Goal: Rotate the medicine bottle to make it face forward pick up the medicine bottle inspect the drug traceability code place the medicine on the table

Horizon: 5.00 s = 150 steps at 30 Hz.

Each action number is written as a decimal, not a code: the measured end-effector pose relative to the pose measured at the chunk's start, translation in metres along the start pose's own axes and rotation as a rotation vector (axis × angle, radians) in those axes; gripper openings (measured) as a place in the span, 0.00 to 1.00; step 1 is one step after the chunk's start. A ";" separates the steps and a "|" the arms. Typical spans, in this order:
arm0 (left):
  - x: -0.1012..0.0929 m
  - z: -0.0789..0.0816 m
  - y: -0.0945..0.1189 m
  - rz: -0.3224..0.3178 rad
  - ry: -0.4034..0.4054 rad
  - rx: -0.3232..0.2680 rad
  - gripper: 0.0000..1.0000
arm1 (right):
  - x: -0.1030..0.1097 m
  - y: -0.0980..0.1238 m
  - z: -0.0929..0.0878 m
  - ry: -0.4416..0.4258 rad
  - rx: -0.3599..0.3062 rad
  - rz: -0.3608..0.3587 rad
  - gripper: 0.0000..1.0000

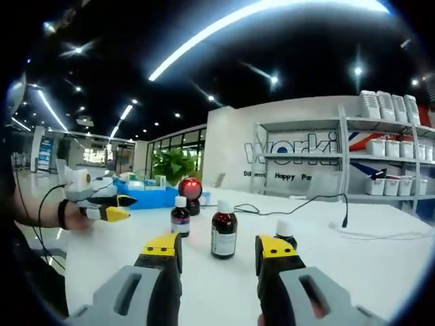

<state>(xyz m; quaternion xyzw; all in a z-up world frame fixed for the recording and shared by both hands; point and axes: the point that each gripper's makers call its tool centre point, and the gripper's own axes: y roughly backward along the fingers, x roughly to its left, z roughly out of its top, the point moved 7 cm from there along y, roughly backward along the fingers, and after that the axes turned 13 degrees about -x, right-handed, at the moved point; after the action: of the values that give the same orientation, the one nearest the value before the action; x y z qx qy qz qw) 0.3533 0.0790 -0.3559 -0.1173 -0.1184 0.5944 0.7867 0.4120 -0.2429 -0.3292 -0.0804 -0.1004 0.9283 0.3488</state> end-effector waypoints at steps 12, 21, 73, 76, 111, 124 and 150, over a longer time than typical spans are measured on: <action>-0.005 0.000 0.000 -0.015 0.000 0.006 0.55 | -0.012 0.024 -0.023 -0.034 -0.025 -0.024 0.36; -0.003 -0.002 0.000 -0.005 0.000 0.012 0.54 | -0.020 0.026 -0.022 -0.070 -0.051 -0.062 0.34; 0.005 0.000 0.001 0.005 -0.007 -0.015 0.52 | -0.086 -0.038 -0.021 -0.027 0.131 -0.121 0.39; 0.005 0.000 0.001 -0.001 -0.010 -0.014 0.52 | -0.088 -0.048 -0.029 -0.031 0.163 -0.126 0.40; 0.003 -0.001 0.001 -0.008 -0.007 -0.008 0.52 | -0.098 -0.087 -0.071 -0.017 0.269 -0.163 0.30; 0.003 -0.001 0.001 -0.006 -0.005 -0.007 0.52 | -0.099 -0.087 -0.071 -0.022 0.258 -0.173 0.28; 0.000 -0.003 0.000 -0.020 -0.011 0.005 0.52 | -0.094 -0.108 0.038 -0.063 0.136 -0.152 0.28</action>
<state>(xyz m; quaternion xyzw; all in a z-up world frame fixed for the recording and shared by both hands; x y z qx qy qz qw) 0.3541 0.0788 -0.3584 -0.1110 -0.1223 0.5873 0.7923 0.5419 -0.2308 -0.2584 -0.0193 -0.0540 0.9060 0.4194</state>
